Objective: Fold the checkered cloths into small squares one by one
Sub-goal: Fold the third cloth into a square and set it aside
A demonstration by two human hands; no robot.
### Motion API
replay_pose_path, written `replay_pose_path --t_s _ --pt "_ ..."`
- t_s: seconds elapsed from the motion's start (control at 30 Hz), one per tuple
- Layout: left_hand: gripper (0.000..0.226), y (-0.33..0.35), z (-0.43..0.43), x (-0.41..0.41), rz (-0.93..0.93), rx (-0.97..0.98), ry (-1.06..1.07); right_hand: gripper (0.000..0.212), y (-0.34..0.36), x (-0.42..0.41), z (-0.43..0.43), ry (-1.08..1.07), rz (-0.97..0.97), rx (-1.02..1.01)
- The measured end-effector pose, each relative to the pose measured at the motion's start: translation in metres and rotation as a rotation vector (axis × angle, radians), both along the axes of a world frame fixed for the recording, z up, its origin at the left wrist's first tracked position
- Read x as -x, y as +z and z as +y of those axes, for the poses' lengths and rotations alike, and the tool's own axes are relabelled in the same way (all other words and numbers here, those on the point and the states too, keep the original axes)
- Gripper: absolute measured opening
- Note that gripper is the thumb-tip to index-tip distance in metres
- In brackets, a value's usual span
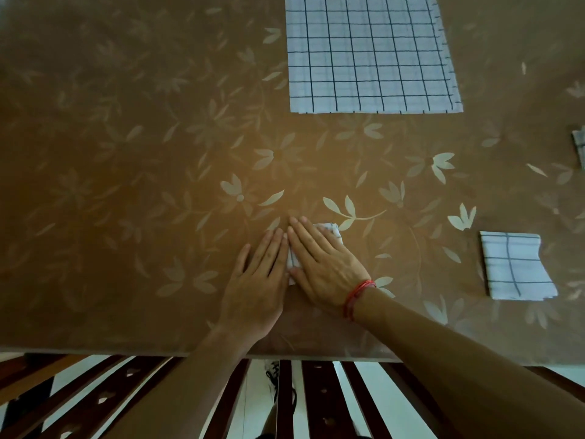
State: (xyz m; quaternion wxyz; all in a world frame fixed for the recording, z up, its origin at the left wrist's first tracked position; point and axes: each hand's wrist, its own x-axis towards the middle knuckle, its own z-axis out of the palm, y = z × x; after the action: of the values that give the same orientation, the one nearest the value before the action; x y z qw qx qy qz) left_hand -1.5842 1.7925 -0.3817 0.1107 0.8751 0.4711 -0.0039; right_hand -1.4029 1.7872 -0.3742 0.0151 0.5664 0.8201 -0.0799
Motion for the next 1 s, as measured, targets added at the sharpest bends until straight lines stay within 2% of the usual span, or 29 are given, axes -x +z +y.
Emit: replay_pose_path --t_s 0.17,0.47,0.63,0.8,0.87,1.0 --pt "0.057 0.002 0.000 0.000 0.003 0.012 0.006 0.071 0.011 -0.045 -0.005 -0.053 -0.114 0.086" --pt "0.057 0.010 0.001 -0.003 0.046 0.031 0.004 0.074 0.021 -0.045 -0.005 -0.075 -0.123 0.120" --pt "0.055 0.012 0.000 -0.003 0.041 0.036 0.003 0.069 0.027 -0.032 -0.007 -0.120 -0.069 0.077" --pt "0.056 0.011 0.000 0.000 0.052 0.018 -0.029 0.060 0.022 0.002 -0.002 -0.073 0.057 0.081" --pt "0.056 0.014 0.001 -0.002 0.008 0.019 -0.008 0.060 0.019 0.000 0.001 -0.065 0.047 0.089" --pt "0.045 0.024 0.011 -0.015 -0.214 0.052 0.130 0.065 0.030 -0.008 0.011 -0.039 0.053 0.163"
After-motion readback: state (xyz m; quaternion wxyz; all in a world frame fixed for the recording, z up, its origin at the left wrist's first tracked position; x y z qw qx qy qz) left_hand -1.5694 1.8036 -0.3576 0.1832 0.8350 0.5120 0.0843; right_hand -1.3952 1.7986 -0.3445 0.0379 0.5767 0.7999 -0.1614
